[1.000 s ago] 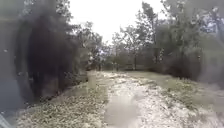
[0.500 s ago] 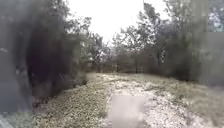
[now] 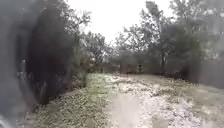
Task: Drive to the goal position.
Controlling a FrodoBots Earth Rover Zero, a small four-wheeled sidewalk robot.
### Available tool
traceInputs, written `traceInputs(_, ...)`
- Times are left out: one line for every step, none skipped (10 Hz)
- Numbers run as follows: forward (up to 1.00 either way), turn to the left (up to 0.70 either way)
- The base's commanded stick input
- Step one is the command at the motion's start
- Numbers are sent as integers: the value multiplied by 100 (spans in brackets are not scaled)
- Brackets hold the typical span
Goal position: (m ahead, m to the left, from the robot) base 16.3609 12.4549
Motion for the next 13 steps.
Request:
traceInputs(70,0)
traceInputs(70,0)
traceInputs(70,0)
traceInputs(70,0)
traceInputs(70,0)
traceInputs(70,0)
traceInputs(70,0)
traceInputs(70,0)
traceInputs(70,0)
traceInputs(70,0)
traceInputs(70,0)
traceInputs(70,0)
traceInputs(70,0)
